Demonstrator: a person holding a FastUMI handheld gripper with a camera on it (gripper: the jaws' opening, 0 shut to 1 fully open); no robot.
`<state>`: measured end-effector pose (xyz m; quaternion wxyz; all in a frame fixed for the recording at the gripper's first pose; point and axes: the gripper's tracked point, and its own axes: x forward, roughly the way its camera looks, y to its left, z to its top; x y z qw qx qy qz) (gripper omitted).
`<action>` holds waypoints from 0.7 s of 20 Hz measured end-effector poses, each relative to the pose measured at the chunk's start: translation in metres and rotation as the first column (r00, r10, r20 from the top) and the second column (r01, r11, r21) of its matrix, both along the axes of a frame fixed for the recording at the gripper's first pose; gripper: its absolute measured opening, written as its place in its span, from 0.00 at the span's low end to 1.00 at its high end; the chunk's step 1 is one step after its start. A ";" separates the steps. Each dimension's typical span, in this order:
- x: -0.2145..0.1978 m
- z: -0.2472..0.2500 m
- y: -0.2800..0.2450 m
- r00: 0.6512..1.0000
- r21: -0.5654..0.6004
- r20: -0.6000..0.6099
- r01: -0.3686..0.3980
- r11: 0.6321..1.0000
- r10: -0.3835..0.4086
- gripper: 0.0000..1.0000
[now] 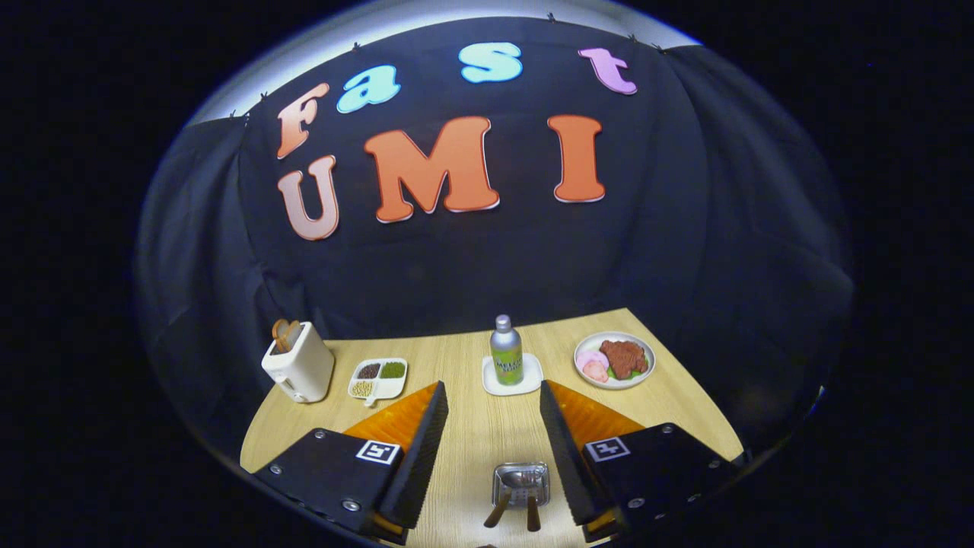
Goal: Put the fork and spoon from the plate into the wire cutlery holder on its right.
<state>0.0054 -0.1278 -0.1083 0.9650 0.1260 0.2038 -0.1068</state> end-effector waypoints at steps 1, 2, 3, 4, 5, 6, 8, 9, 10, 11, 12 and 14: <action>0.002 0.012 -0.002 0.999 -0.018 0.039 0.005 1.000 -0.004 0.76; 0.004 0.024 -0.006 0.997 -0.038 0.075 0.012 0.999 -0.010 0.81; 0.006 0.037 -0.008 0.993 -0.060 0.114 0.017 0.998 -0.010 0.82; 0.006 0.048 -0.009 0.989 -0.080 0.144 0.023 0.997 -0.012 0.84; 0.007 0.058 -0.010 0.985 -0.093 0.172 0.028 0.995 -0.011 0.84; 0.007 0.068 -0.009 0.980 -0.102 0.196 0.032 0.994 -0.011 0.84; 0.006 0.084 -0.005 0.970 -0.095 0.243 0.033 0.995 -0.009 0.84; 0.006 0.091 -0.002 0.965 -0.089 0.264 0.032 0.996 -0.008 0.84; 0.005 0.097 -0.001 0.959 -0.089 0.283 0.031 0.996 -0.004 0.84; 0.004 0.101 -0.002 0.955 -0.098 0.297 0.035 0.995 -0.005 0.84; 0.003 0.104 -0.003 0.952 -0.110 0.305 0.039 0.993 -0.003 0.84; 0.000 0.106 -0.003 0.951 -0.124 0.311 0.044 0.991 -0.003 0.84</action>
